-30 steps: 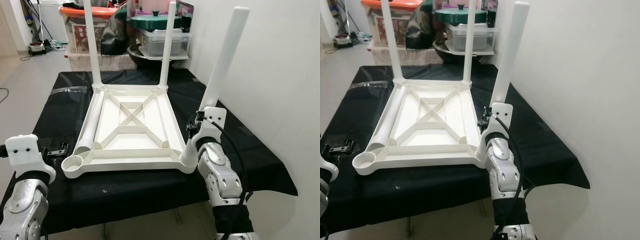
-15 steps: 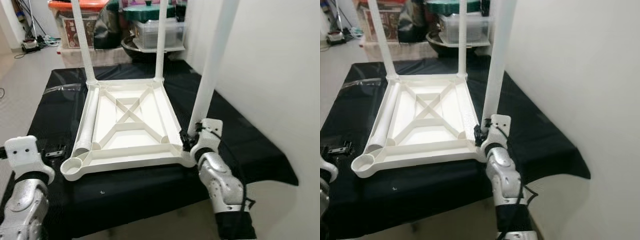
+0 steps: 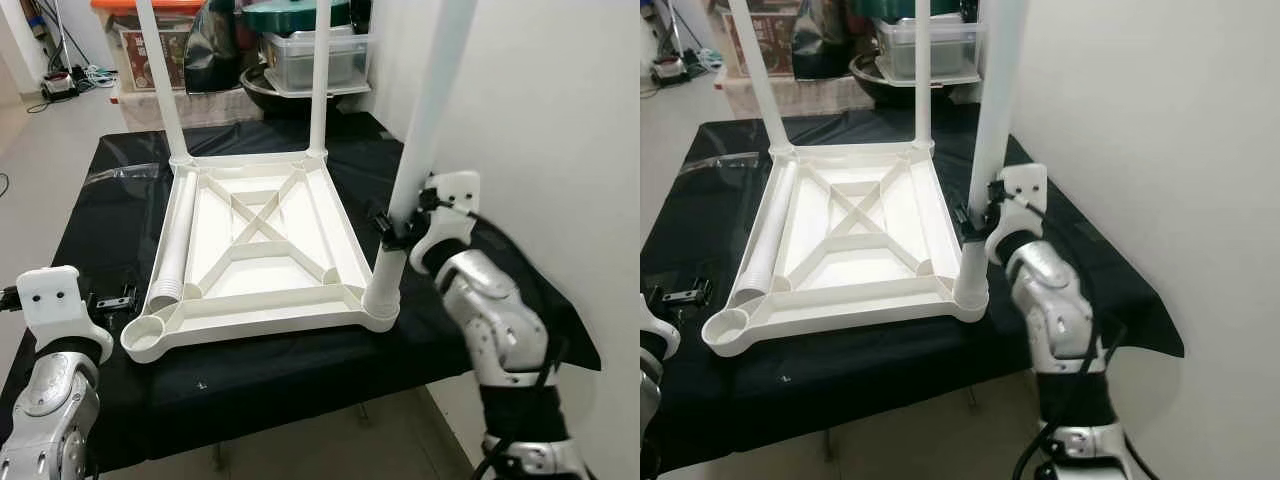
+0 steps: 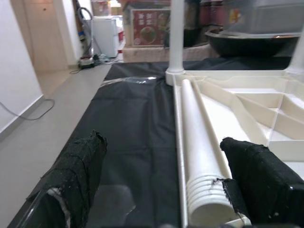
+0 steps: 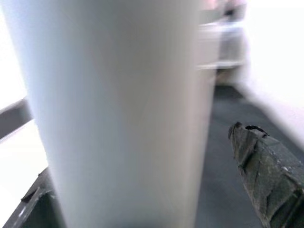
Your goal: Building children table
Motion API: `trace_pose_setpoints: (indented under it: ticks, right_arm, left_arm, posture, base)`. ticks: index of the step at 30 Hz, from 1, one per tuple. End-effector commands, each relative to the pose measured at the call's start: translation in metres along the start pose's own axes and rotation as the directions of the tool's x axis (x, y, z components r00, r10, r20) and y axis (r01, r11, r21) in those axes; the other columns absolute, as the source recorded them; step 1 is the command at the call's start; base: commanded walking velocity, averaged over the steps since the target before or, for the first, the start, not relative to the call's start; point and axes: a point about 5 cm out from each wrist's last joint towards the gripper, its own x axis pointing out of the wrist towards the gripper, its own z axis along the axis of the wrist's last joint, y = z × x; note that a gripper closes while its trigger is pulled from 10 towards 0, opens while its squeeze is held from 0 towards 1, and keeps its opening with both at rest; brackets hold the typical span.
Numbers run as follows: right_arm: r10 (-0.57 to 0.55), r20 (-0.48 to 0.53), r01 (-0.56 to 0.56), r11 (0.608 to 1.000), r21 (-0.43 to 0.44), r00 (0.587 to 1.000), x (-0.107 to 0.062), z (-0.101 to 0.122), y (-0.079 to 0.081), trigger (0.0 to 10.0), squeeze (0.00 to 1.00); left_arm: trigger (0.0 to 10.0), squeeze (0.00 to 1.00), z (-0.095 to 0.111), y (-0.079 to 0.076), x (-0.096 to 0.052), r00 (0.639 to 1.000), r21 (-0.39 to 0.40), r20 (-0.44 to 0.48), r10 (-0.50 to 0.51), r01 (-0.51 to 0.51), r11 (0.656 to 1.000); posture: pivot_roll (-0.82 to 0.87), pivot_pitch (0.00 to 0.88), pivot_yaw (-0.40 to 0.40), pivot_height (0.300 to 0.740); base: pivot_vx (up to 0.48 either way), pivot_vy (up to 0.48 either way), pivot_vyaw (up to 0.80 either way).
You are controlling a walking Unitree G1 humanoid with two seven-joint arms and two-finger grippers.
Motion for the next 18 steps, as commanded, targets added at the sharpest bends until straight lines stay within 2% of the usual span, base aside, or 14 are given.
trace_pose_setpoints:
  ticks: [1, 2, 3, 4, 7, 12, 15, 16, 18]
  right_arm:
    - [0.044, -0.024, -0.044, 0.999, 0.002, 0.999, 0.006, -0.003, -0.007, 10.0, 1.0]
    - [0.095, -0.03, -0.094, 0.995, 0.018, 0.995, 0.009, -0.002, -0.011, 10.0, 0.08]
    - [0.141, -0.04, -0.139, 0.989, 0.048, 0.989, 0.011, -0.002, -0.016, 10.0, 0.0]
    - [0.173, -0.045, -0.169, 0.983, 0.072, 0.984, 0.012, -0.002, -0.018, 10.0, 0.0]
    - [0.294, -0.057, -0.29, 0.955, 0.064, 0.954, 0.015, -0.002, -0.028, 10.0, 0.0]
    - [0.332, -0.045, -0.33, 0.942, 0.056, 0.942, 0.022, 0.003, -0.039, 10.0, 0.0]
    - [0.425, 0.0, -0.422, 0.9, 0.107, 0.905, 0.026, 0.014, -0.04, 10.0, 0.0]
    - [0.463, 0.012, -0.461, 0.881, 0.107, 0.887, 0.027, 0.016, -0.039, 10.0, 0.0]
    - [0.486, 0.018, -0.485, 0.868, 0.105, 0.874, 0.028, 0.017, -0.039, 10.0, 0.0]
  left_arm:
    - [10.0, 0.0, -0.003, -0.002, 0.002, 1.0, 0.012, -0.006, -0.017, 0.017, 1.0]
    - [10.0, 0.0, -0.002, -0.003, 0.002, 1.0, 0.012, -0.004, -0.02, 0.021, 1.0]
    - [10.0, 0.0, -0.002, -0.003, 0.003, 1.0, 0.011, -0.003, -0.023, 0.023, 1.0]
    - [10.0, 0.0, -0.002, -0.003, 0.003, 1.0, 0.011, -0.002, -0.025, 0.025, 1.0]
    - [10.0, 0.0, -0.002, -0.004, 0.003, 1.0, 0.012, 0.0, -0.027, 0.027, 1.0]
    - [10.0, 0.0, -0.002, -0.004, 0.004, 1.0, 0.015, 0.002, -0.031, 0.031, 0.999]
    - [10.0, 0.0, -0.001, -0.005, 0.003, 0.999, 0.017, 0.008, -0.034, 0.034, 0.999]
    - [10.0, 0.0, -0.001, -0.005, 0.003, 0.999, 0.018, 0.009, -0.035, 0.035, 0.999]
    - [10.0, 0.0, -0.001, -0.004, 0.003, 0.999, 0.019, 0.01, -0.036, 0.035, 0.999]
  posture:
    - [0.02, 0.0, -0.026, 0.74]
    - [0.02, 0.0, -0.026, 0.74]
    - [0.02, 0.0, -0.026, 0.74]
    - [0.02, 0.0, -0.026, 0.74]
    - [0.02, 0.0, -0.036, 0.74]
    - [0.03, 0.0, -0.042, 0.74]
    - [0.04, 0.0, -0.049, 0.74]
    - [0.04, 0.0, -0.049, 0.74]
    - [0.04, 0.0, -0.049, 0.74]
  base:
    - [0.0, 0.0, 0.0]
    - [0.0, 0.0, 0.0]
    - [0.0, 0.0, 0.0]
    - [0.0, 0.0, 0.0]
    - [0.0, 0.0, 0.0]
    - [0.0, 0.0, 0.0]
    - [0.0, 0.0, 0.0]
    - [0.0, 0.0, 0.0]
    - [0.0, 0.0, 0.0]
